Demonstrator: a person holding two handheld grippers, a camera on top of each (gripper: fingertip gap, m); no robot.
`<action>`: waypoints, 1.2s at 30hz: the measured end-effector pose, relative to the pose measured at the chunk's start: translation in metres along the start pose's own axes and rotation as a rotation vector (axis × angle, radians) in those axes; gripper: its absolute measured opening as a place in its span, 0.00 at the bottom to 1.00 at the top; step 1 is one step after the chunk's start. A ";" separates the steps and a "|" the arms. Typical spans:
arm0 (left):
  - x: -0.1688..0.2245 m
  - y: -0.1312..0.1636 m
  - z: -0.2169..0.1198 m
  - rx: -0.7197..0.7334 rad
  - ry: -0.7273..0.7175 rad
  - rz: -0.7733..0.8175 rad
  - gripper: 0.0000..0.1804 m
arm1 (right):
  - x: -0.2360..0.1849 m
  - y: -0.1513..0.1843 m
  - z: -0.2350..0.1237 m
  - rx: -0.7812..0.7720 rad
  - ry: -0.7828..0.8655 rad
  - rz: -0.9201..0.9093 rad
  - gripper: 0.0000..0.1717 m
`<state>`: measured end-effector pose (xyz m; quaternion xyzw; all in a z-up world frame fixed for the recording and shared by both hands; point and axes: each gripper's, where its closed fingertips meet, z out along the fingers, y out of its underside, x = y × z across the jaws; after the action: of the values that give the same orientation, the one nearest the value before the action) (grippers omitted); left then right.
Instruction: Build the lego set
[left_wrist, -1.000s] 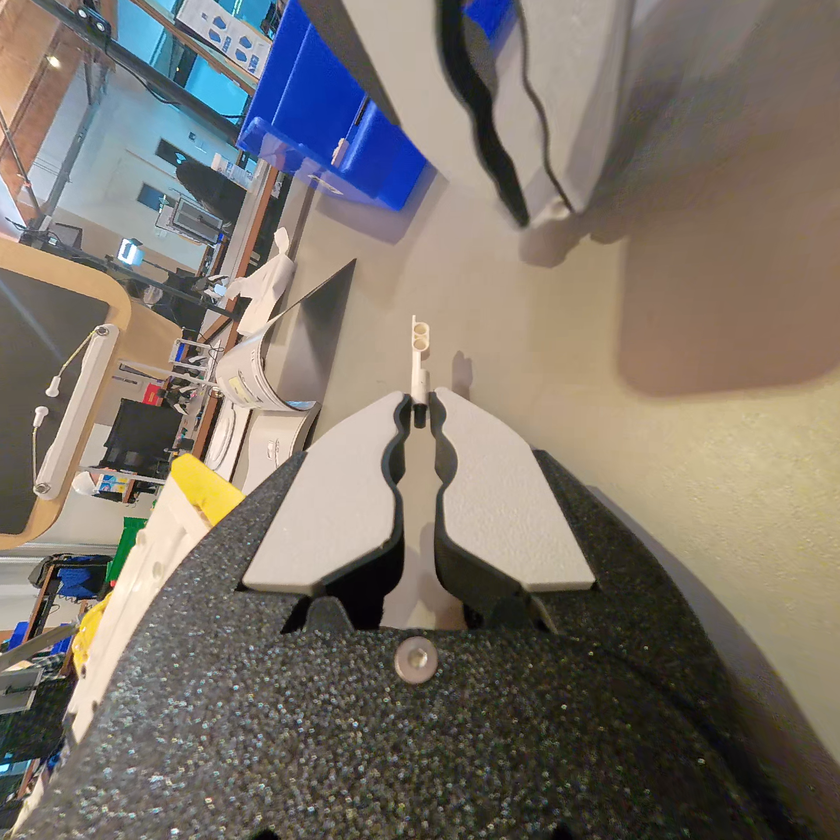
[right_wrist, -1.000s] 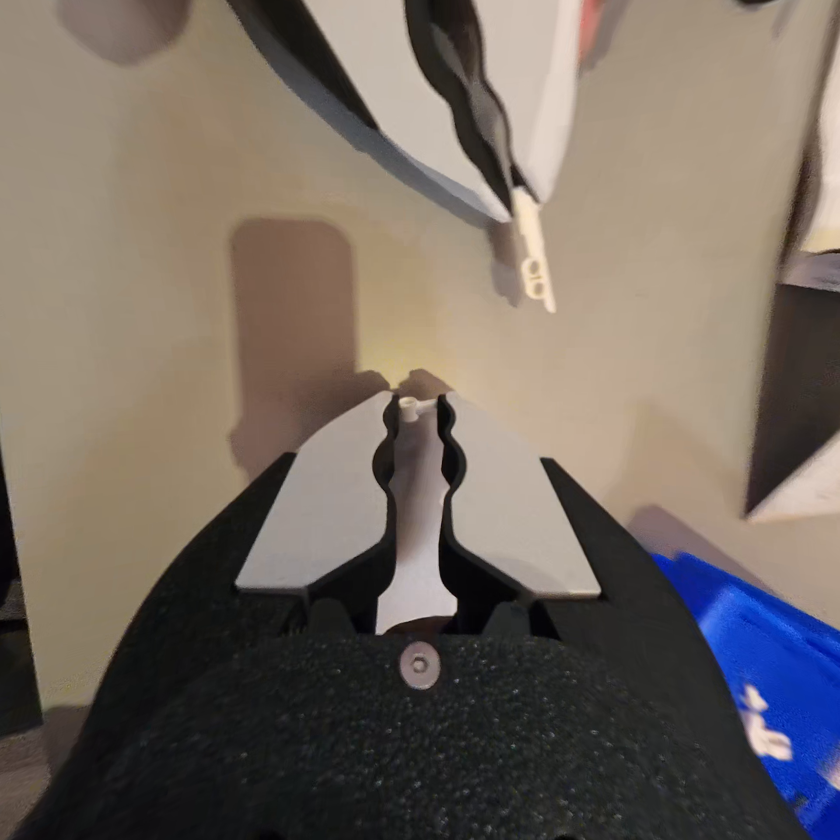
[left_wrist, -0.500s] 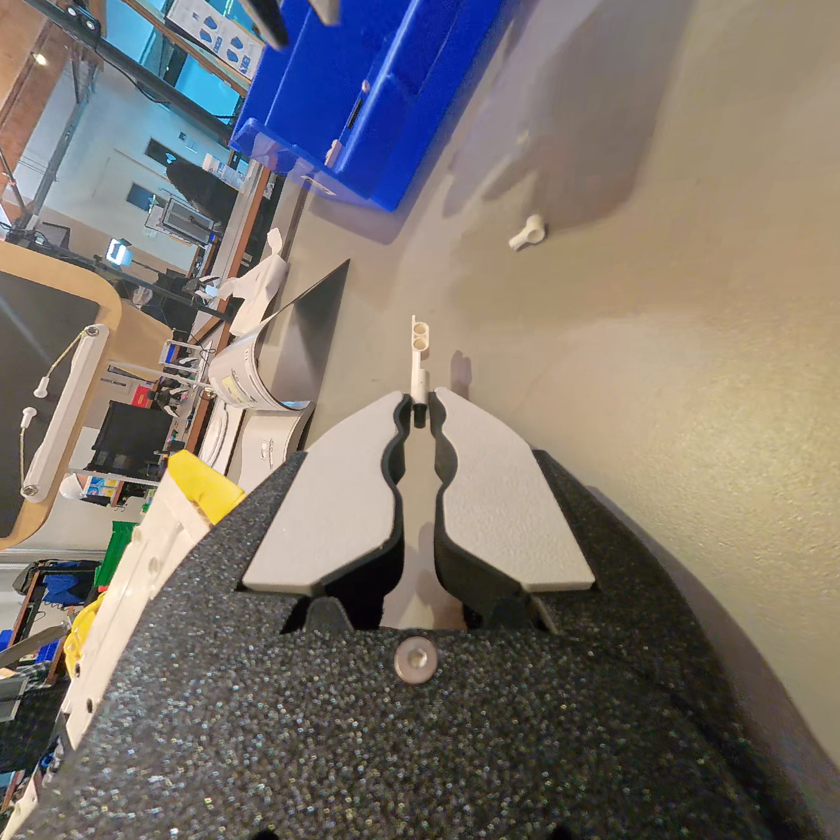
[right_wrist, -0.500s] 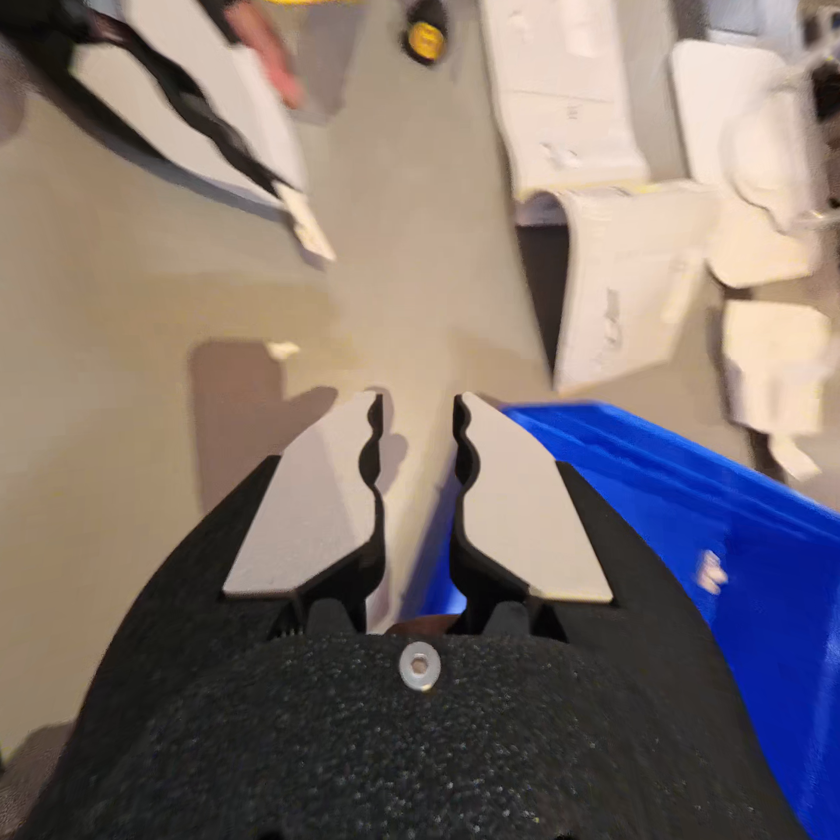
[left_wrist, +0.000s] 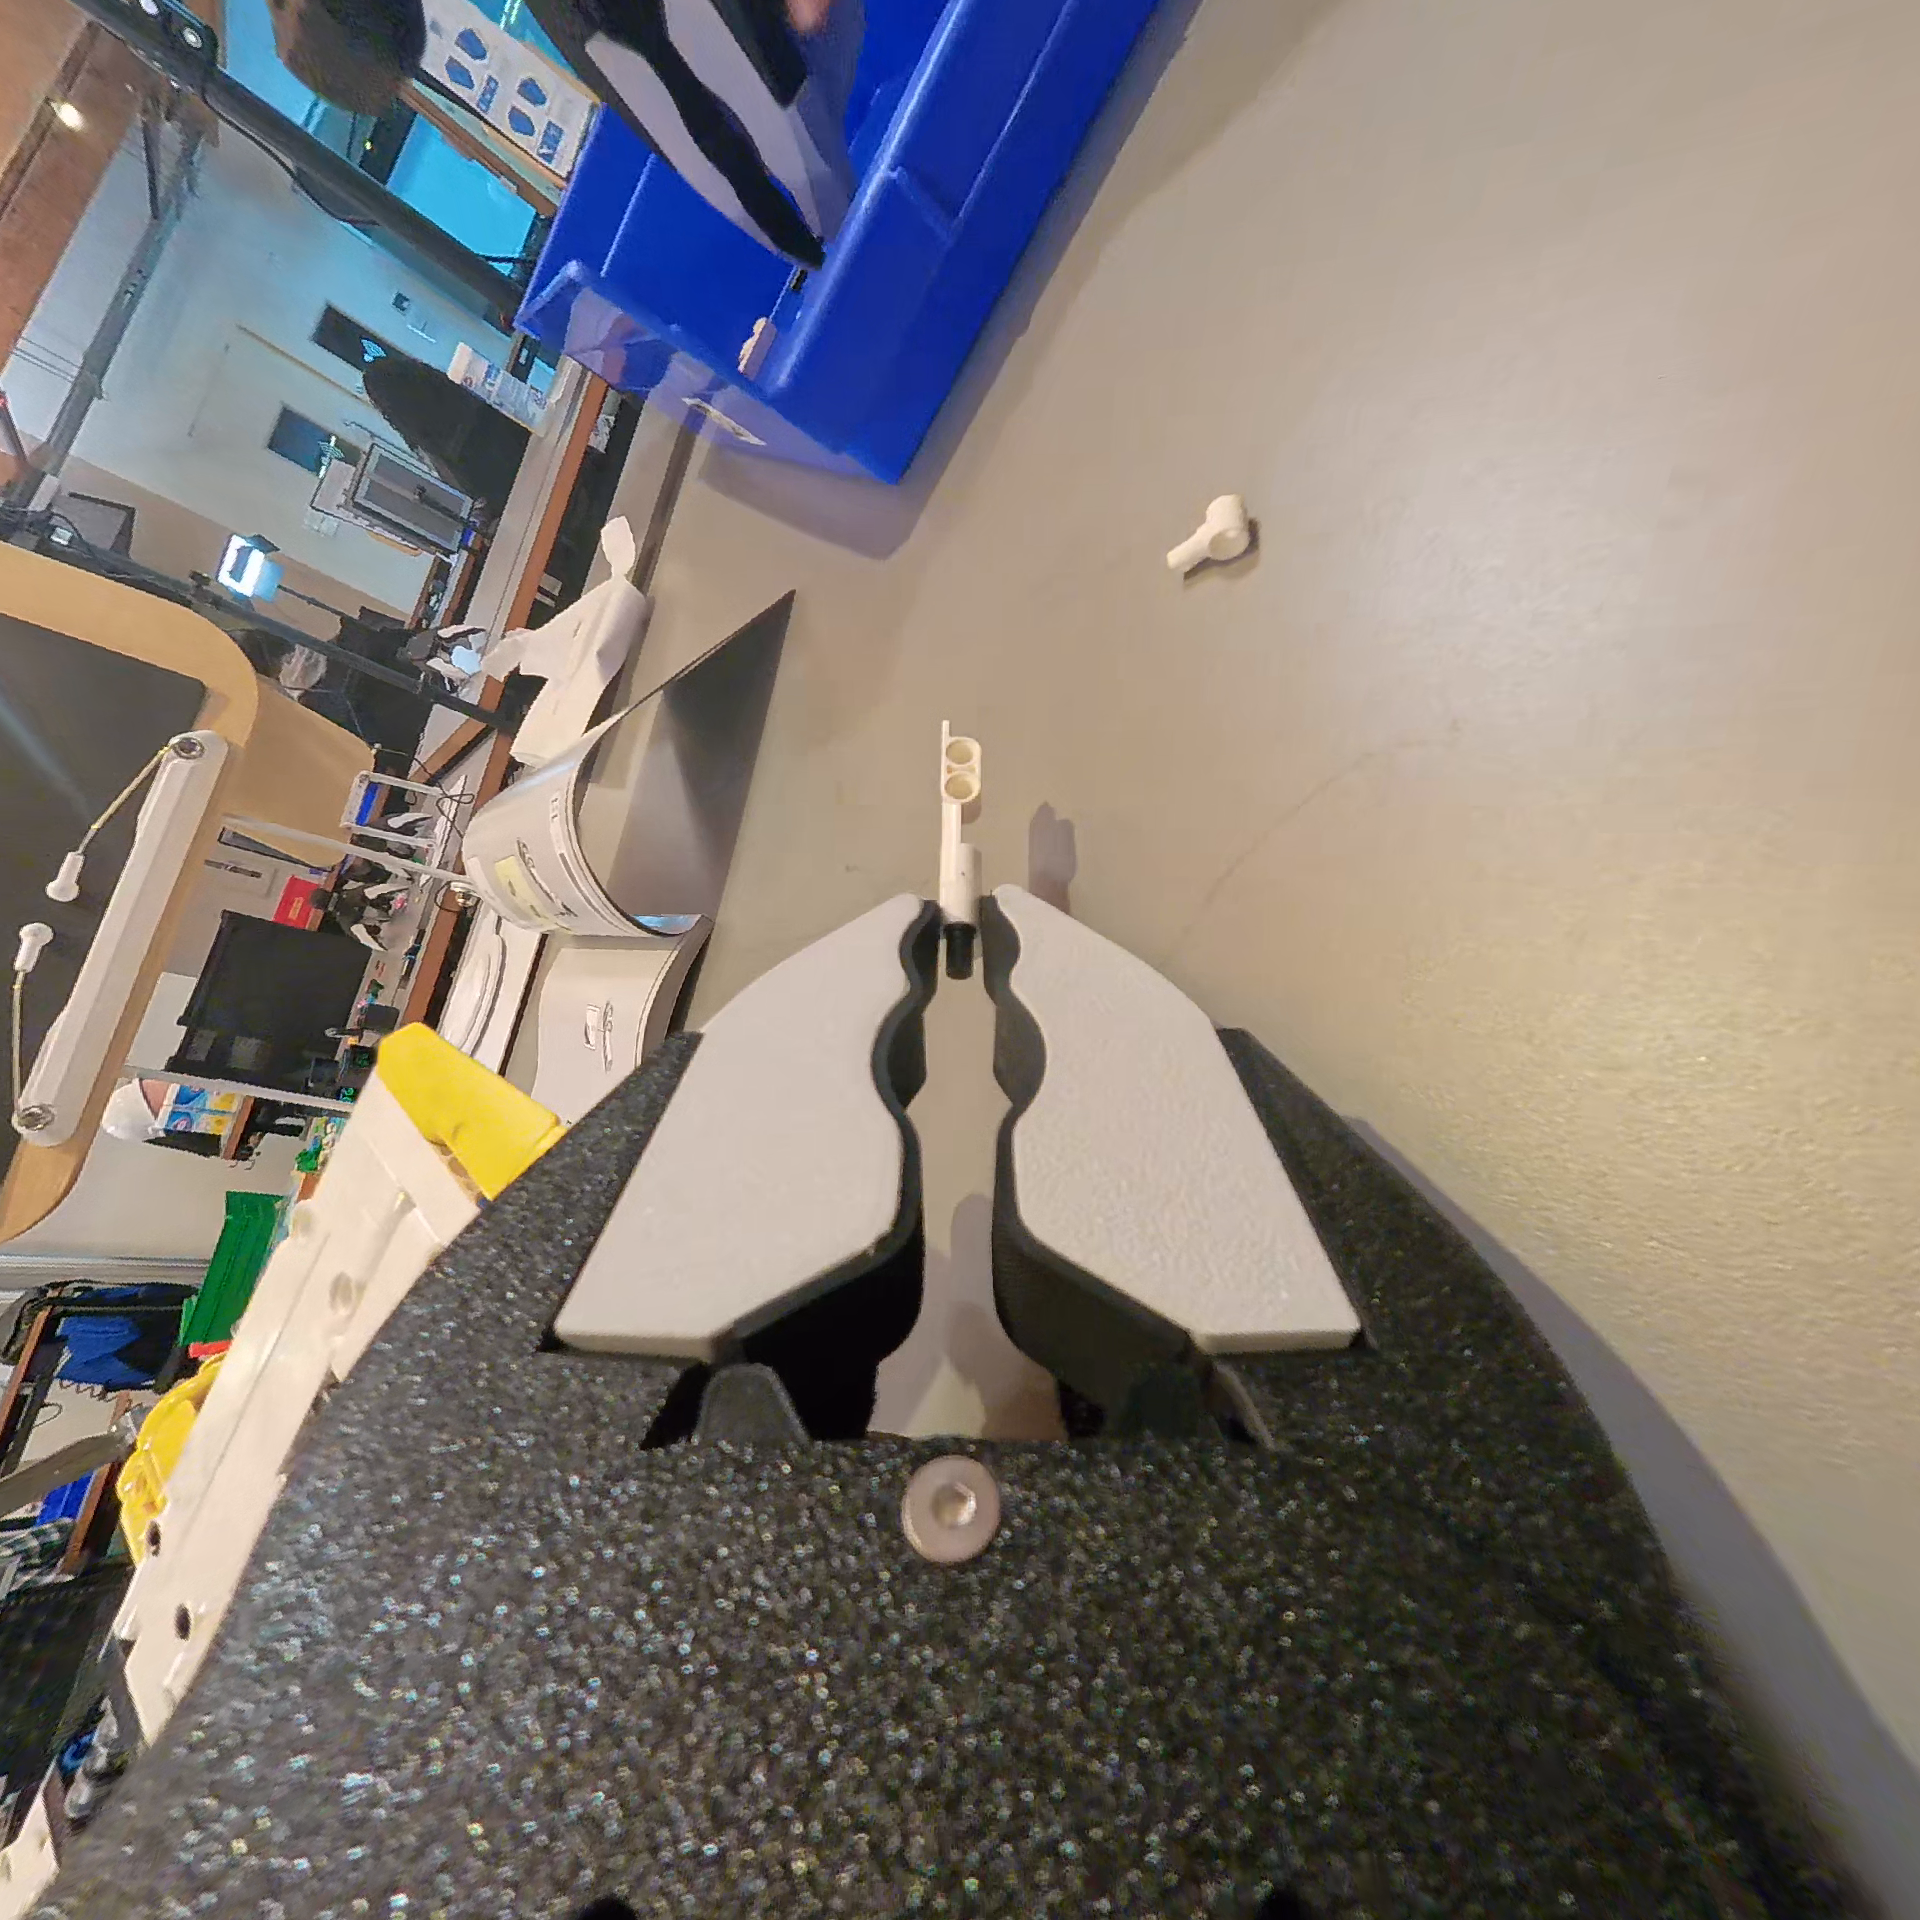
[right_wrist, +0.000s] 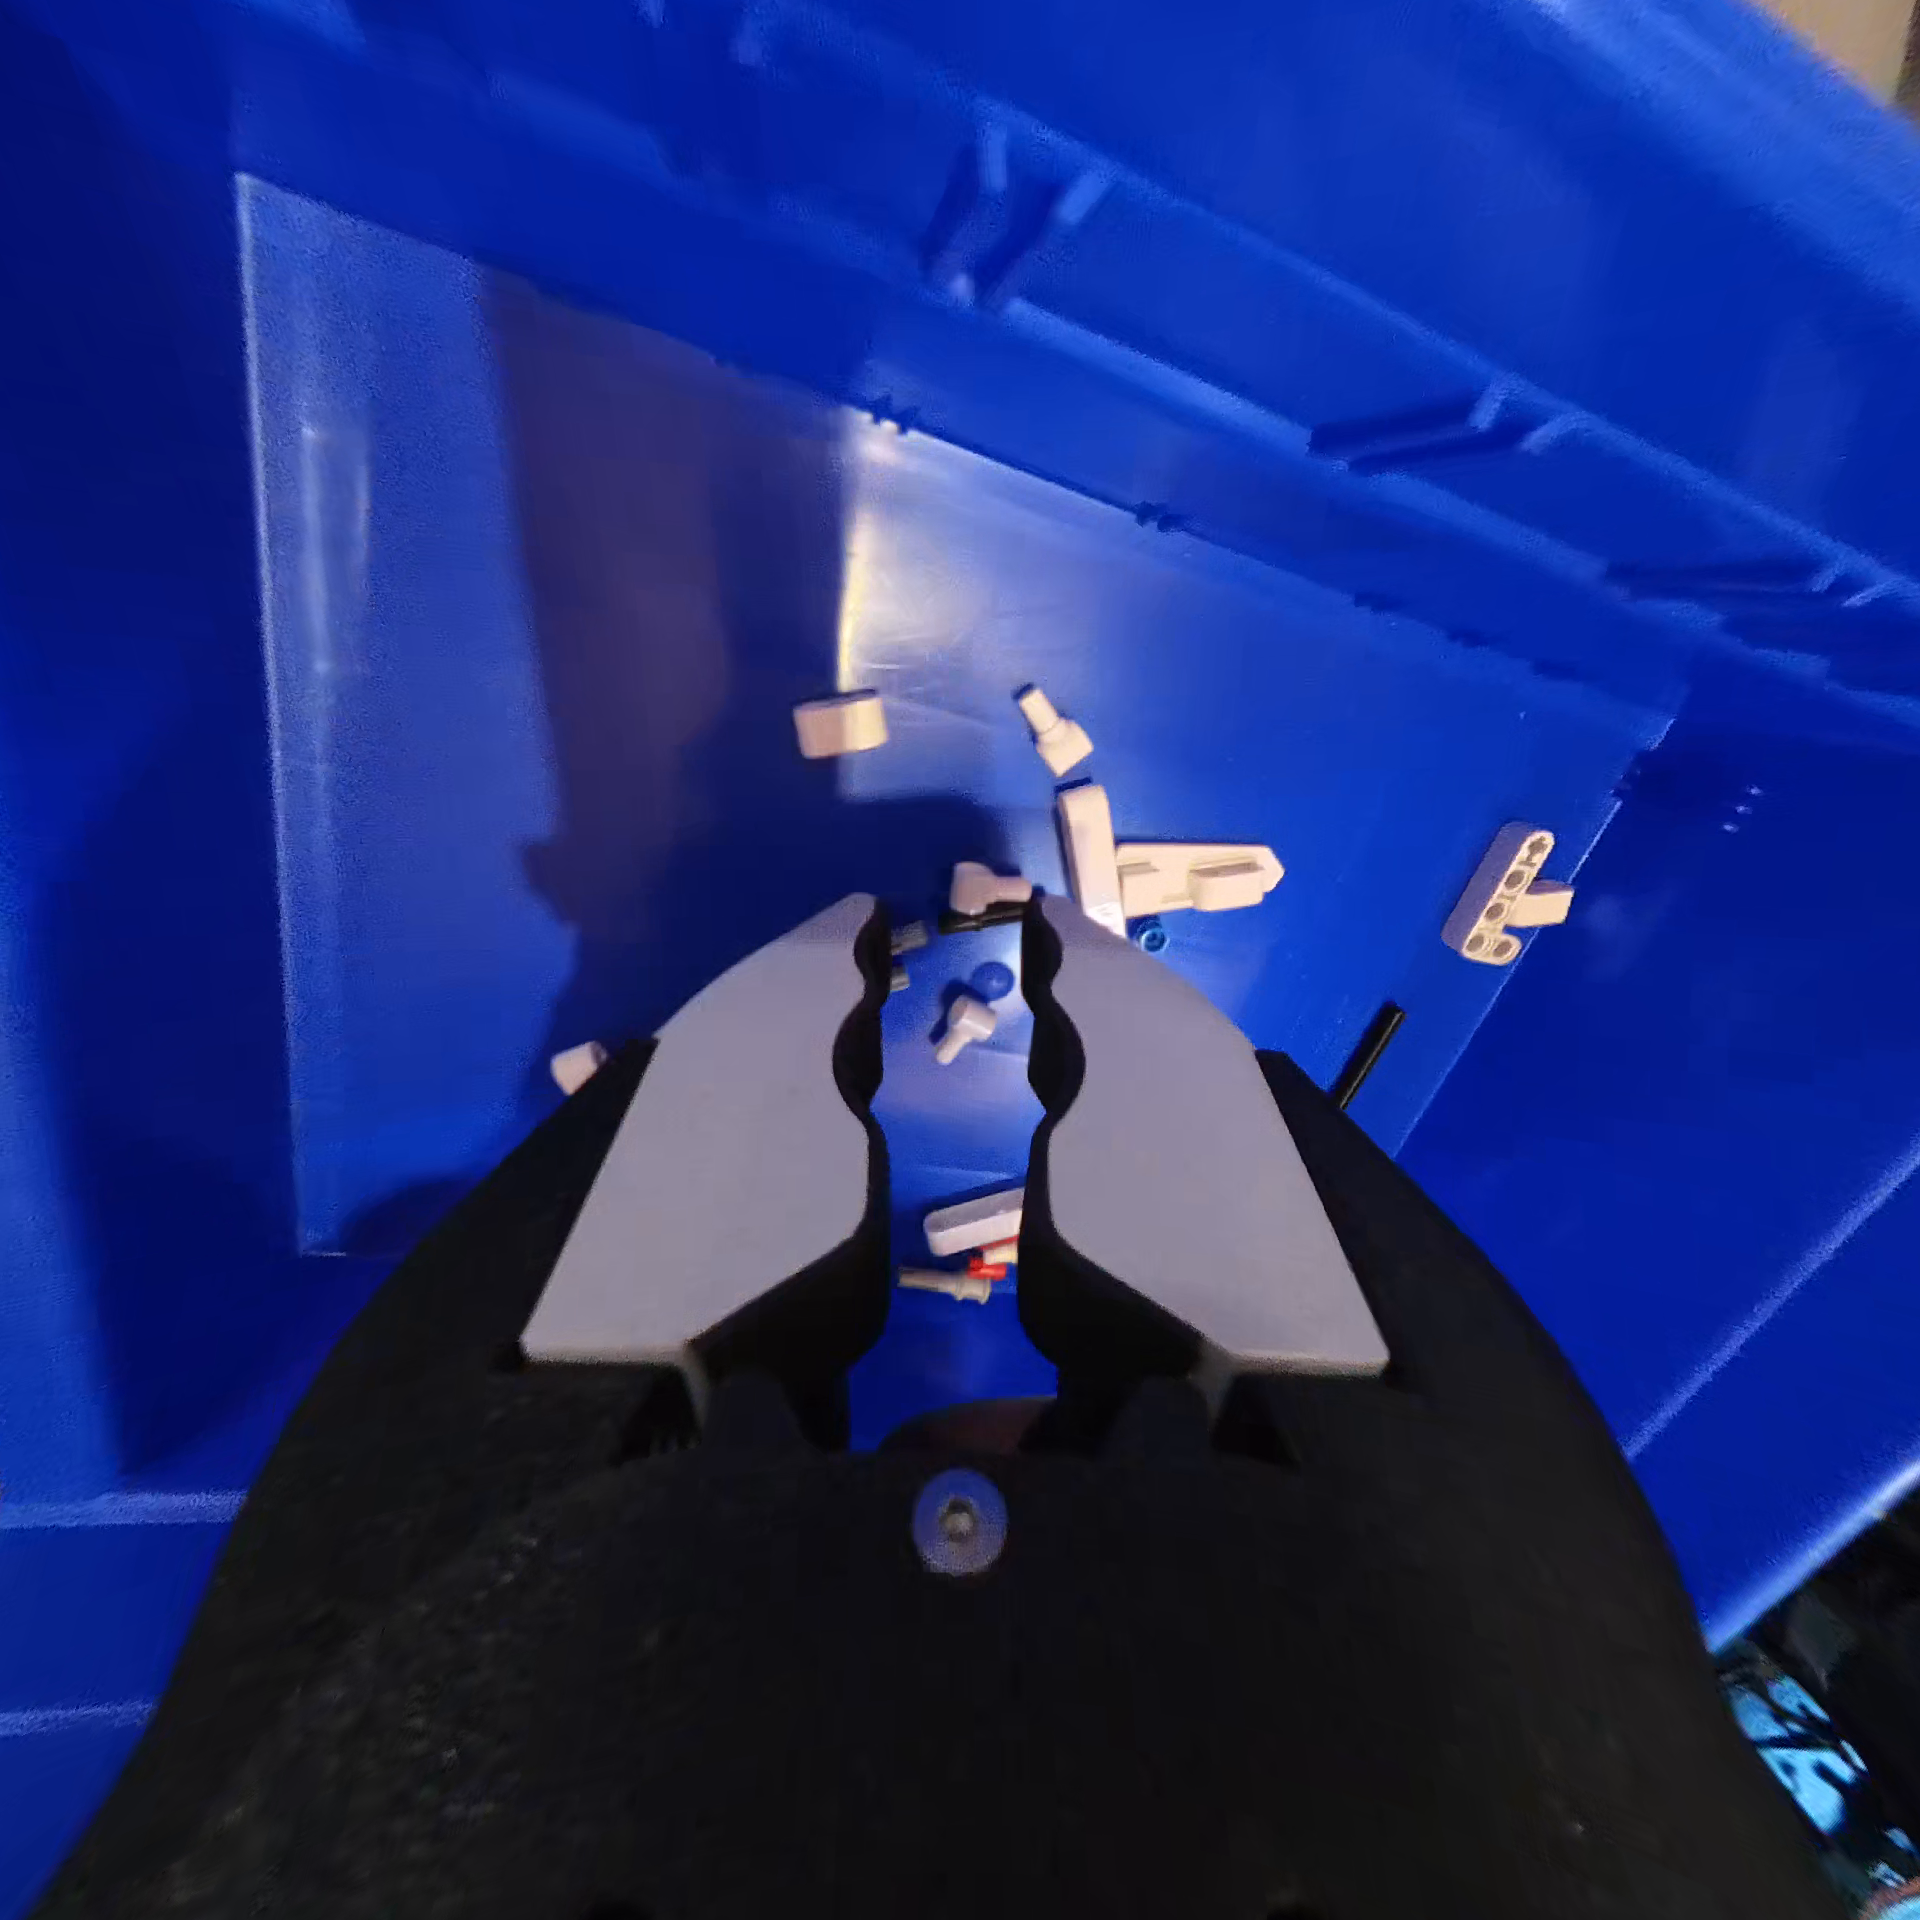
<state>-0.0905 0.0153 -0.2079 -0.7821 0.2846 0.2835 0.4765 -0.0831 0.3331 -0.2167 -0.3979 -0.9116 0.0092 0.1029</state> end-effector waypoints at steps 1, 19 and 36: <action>0.000 0.000 0.000 0.000 0.001 -0.002 0.04 | 0.001 0.001 0.003 -0.002 -0.008 0.007 0.14; 0.002 -0.001 -0.001 0.004 0.010 0.001 0.04 | 0.002 -0.001 0.015 0.013 -0.006 -0.001 0.06; 0.005 -0.002 -0.003 -0.004 0.013 0.018 0.04 | -0.136 -0.064 -0.084 0.227 0.029 -0.114 0.05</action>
<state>-0.0852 0.0127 -0.2091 -0.7822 0.2942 0.2833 0.4705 -0.0231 0.1848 -0.1526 -0.3313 -0.9243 0.1006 0.1607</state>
